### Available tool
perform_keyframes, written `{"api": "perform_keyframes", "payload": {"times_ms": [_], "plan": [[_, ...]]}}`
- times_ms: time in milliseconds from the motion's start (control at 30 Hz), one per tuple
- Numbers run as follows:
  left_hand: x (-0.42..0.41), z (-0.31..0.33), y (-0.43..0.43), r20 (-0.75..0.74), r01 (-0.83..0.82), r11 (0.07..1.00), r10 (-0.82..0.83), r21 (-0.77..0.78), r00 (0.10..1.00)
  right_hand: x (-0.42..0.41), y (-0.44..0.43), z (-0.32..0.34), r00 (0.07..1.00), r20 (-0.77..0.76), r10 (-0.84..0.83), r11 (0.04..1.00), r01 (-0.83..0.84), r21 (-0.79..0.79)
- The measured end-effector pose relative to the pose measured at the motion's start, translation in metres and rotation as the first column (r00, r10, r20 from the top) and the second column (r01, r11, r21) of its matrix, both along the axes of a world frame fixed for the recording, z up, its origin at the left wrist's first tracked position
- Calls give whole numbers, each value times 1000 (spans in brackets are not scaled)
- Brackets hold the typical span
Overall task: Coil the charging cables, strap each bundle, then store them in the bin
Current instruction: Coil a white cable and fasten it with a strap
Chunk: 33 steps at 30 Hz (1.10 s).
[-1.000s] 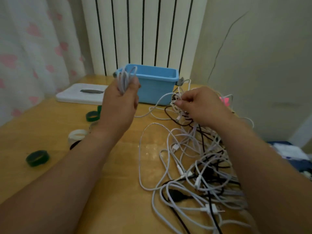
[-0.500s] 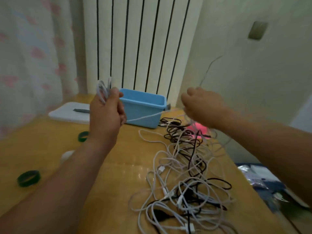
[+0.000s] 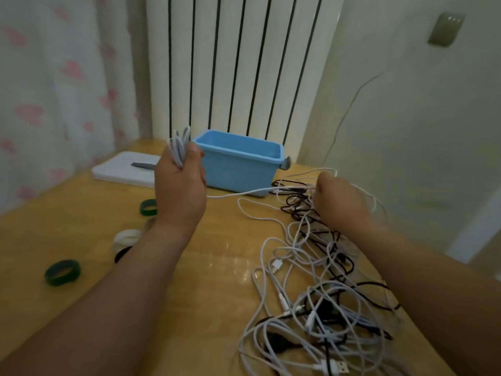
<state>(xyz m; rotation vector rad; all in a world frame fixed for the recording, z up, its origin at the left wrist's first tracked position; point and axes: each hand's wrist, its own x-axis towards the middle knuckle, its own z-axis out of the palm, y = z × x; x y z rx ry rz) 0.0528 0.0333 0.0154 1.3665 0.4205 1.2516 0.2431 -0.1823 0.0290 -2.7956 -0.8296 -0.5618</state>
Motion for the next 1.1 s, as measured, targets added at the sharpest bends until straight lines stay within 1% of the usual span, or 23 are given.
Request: {"api": "perform_keyframes", "payload": {"times_ms": [33, 100, 200, 300, 367, 433, 500, 533, 633, 667, 733, 800, 900, 933, 1000, 1100], "plan": [[1, -2, 0, -6, 11, 1000, -11, 9, 1000, 0, 1, 4, 998, -60, 29, 998, -26, 59], [3, -6, -2, -18, 50, 999, -50, 18, 999, -4, 1, 17, 985, -126, 119, 985, -101, 144], [5, -10, -4, -46, 81, 996, -80, 29, 996, -12, 1, 45, 961, -164, 221, 963, -188, 195], [6, -11, -5, -47, 91, 996, -90, 19, 995, -19, -3, 77, 929, -226, 294, 930, -223, 293], [6, -11, -5, -34, 95, 995, -96, -21, 995, -22, -6, 94, 929, -197, 313, 921, -247, 302], [6, -10, -5, -22, 100, 993, -102, -59, 995, -23, -8, 107, 955, -68, 287, 935, -265, 235], [6, -10, -5, -29, 105, 993, -107, -62, 994, -24, -6, 117, 957, 33, 287, 933, -287, 218], [5, -10, -6, -37, 107, 993, -109, -54, 993, -23, -5, 121, 951, 38, 308, 923, -308, 229], [3, -12, -12, -68, 134, 991, -134, 0, 989, -27, 0, 130, 911, -63, 407, 883, -374, 285], [3, -13, -15, -77, 158, 987, -157, 12, 985, -30, 2, 132, 899, -64, 434, 866, -397, 304], [4, -15, -18, -97, 215, 977, -213, 6, 972, -39, 5, 135, 885, 5, 466, 822, -435, 367], [5, -16, -20, -130, 281, 960, -281, -18, 951, -47, 9, 135, 866, 5, 501, 780, -454, 430], [6, -19, -24, -215, 378, 926, -369, 0, 904, -57, 14, 127, 825, -89, 557, 778, -482, 403], [6, -21, -25, -268, 413, 910, -393, 20, 879, -58, 16, 125, 815, -102, 571, 769, -487, 413], [7, -25, -29, -349, 501, 865, -458, 36, 817, -55, 20, 121, 804, -100, 586, 736, -477, 481], [5, -23, -36, -384, 633, 774, -580, 17, 718, -48, 25, 117, 811, -110, 574, 722, -438, 536]]}}
